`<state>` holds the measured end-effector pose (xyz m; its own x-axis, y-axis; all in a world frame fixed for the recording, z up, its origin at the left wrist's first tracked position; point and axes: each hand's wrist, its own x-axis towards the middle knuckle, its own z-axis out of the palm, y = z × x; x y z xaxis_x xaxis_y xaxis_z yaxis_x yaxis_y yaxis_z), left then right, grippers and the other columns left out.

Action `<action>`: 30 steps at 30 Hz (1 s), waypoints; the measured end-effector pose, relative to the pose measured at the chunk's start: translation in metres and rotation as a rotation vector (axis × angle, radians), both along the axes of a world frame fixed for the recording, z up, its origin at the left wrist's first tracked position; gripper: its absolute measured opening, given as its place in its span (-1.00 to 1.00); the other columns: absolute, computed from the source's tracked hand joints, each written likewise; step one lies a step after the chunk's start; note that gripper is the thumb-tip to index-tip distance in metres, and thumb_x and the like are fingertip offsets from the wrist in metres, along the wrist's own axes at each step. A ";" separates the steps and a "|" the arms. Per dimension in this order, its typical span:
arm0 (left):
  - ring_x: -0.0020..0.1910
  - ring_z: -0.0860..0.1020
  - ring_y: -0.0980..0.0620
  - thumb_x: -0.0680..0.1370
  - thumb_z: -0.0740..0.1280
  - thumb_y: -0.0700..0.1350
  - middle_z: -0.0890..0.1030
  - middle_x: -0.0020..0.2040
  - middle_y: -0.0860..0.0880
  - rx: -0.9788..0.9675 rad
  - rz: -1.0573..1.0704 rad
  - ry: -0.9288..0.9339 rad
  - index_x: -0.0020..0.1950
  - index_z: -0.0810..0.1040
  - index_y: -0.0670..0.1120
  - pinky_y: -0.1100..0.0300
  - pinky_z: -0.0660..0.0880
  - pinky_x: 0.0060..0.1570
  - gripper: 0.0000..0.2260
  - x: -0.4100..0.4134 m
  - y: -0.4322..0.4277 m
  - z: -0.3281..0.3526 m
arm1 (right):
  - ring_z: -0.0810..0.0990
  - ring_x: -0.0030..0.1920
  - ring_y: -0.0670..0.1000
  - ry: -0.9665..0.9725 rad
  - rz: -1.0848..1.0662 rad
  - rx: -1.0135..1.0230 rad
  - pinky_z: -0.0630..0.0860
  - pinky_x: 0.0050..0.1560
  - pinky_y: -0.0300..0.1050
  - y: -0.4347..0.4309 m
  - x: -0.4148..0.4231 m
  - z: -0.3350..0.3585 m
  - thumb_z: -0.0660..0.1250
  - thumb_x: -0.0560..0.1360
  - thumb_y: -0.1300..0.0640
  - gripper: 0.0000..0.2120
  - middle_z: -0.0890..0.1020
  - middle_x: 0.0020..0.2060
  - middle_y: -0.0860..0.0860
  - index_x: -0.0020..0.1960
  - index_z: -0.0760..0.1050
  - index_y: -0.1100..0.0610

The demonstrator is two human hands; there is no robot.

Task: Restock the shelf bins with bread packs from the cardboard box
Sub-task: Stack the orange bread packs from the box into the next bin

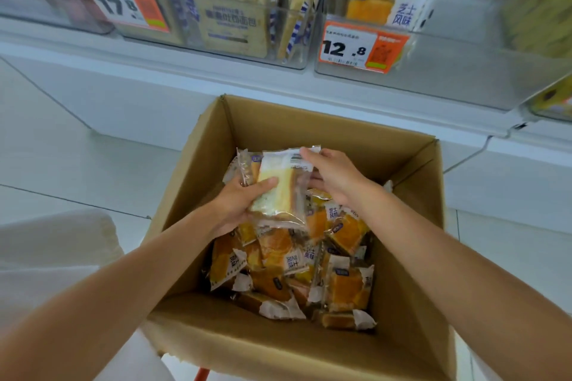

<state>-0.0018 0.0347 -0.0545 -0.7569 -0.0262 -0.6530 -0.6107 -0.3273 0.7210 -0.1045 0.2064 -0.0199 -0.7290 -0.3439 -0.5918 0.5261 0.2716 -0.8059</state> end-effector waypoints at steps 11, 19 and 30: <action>-0.02 0.68 -0.06 0.62 0.09 0.23 0.70 0.04 -0.12 0.160 -0.089 0.028 0.28 0.53 -0.09 0.09 0.61 -0.04 -0.52 -0.015 -0.002 0.074 | -0.05 0.56 -0.01 1.244 0.807 0.429 -0.21 0.54 0.08 0.035 0.016 0.066 0.42 0.48 0.04 -0.59 0.20 0.52 -0.09 0.31 0.49 -0.10; 0.31 0.53 -0.14 0.58 0.20 0.23 0.50 0.39 -0.15 0.077 -0.109 0.149 0.45 0.39 0.03 -0.16 0.56 0.15 -0.50 -0.021 -0.019 0.111 | 0.55 0.13 0.03 0.733 0.516 0.277 0.44 0.19 -0.01 0.044 -0.014 0.155 0.11 0.66 0.01 -0.70 0.55 0.13 0.03 0.37 0.30 0.02; 0.21 0.60 -0.13 0.49 0.39 -0.05 0.61 0.25 -0.17 0.038 -0.330 0.264 0.37 0.47 -0.14 -0.17 0.55 0.17 -0.53 -0.034 0.018 0.193 | 0.49 0.05 -0.09 0.932 0.536 0.325 0.41 0.08 -0.14 0.041 -0.026 0.189 0.30 0.54 -0.15 -0.73 0.48 0.08 -0.04 0.17 0.47 -0.05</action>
<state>-0.0360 0.0527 0.1384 -0.8619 0.2657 -0.4318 -0.4835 -0.1743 0.8578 -0.1302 0.2475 0.1695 -0.7380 -0.6747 -0.0114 -0.4934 0.5510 -0.6731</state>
